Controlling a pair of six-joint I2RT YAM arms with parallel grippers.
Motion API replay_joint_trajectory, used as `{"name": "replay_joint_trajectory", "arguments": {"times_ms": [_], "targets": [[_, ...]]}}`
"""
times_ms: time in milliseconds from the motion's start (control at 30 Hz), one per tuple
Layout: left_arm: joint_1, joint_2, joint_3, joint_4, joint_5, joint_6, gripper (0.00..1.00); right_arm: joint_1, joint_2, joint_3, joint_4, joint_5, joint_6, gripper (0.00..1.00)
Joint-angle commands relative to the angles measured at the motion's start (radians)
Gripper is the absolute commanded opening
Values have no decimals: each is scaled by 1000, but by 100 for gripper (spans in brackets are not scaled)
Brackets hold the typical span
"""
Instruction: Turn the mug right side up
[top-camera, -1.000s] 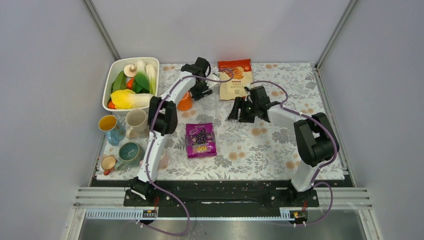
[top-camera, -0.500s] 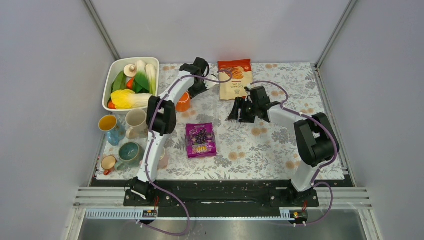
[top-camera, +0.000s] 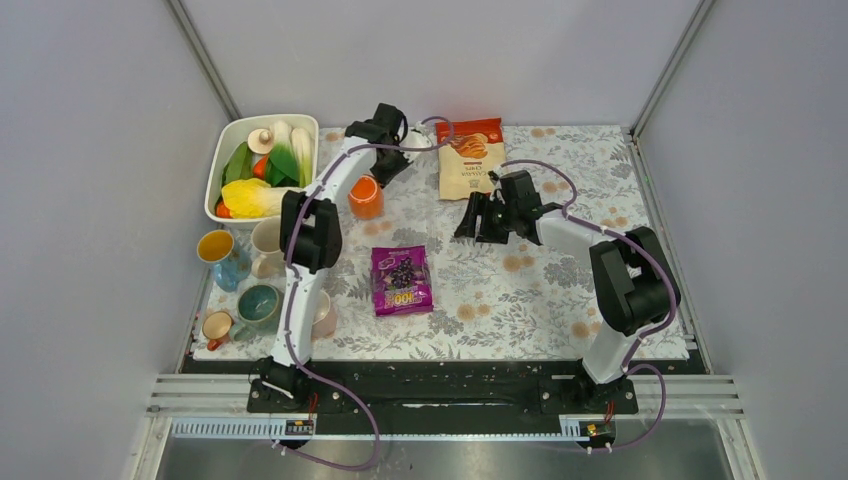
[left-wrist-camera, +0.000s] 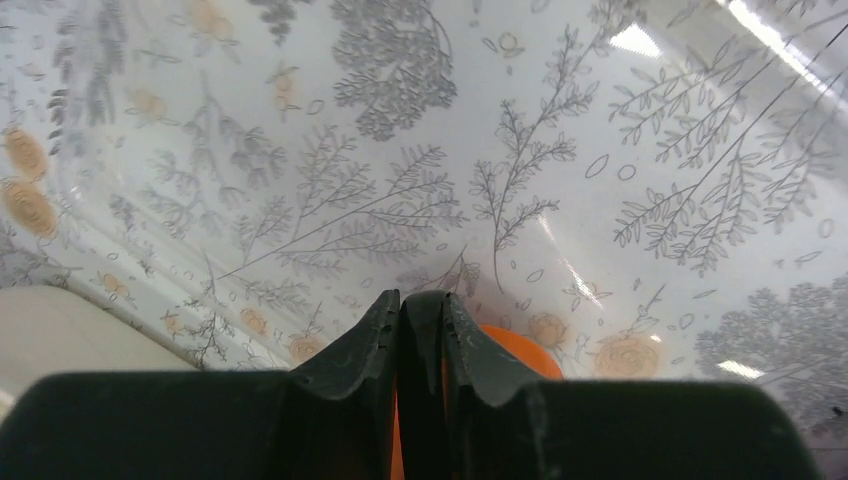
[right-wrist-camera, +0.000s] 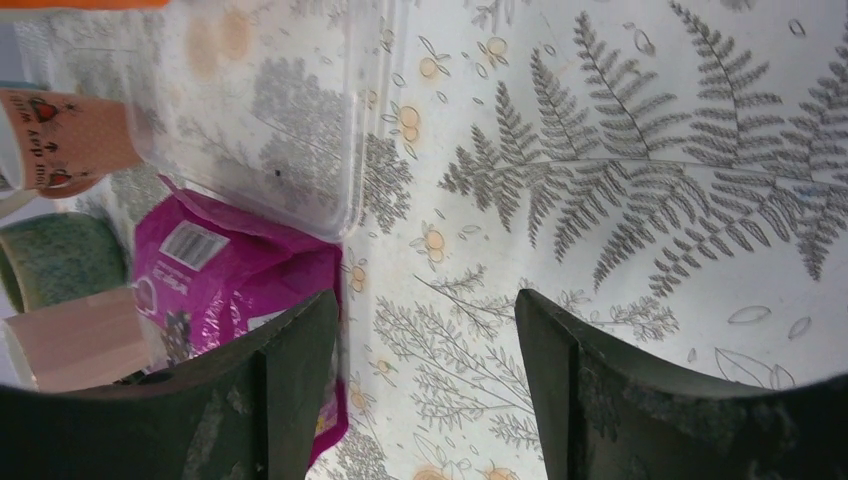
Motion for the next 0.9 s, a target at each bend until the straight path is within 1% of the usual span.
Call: {"name": "replay_joint_trajectory", "arguments": {"times_ms": [0,100,267,300,367,400,500,767,833,867], "targets": [[9,-154,-35,145,88,-141,0,-6,-32,34,190,-110,49,74],[20,-152,-34,163,149,-245,0,-5,34,30,403,-216,176,74],[28,-173,-26,188,288,-373,0,16,179,38,792,-307,407,75],[28,-176,-20,188,312,-393,0,20,213,47,857,-320,449,76],[27,-187,-11,188,355,-428,0,28,265,63,972,-336,520,86],[28,-194,-8,189,384,-448,0,33,287,72,1032,-340,551,87],[27,-215,-7,194,442,-486,0,40,328,85,1110,-336,585,91],[23,-236,19,211,595,-622,0,57,408,146,1264,-364,699,92],[14,-251,17,212,599,-609,0,58,412,144,1267,-360,702,91],[7,-259,1,218,574,-583,0,56,410,142,1237,-351,691,92]]}}
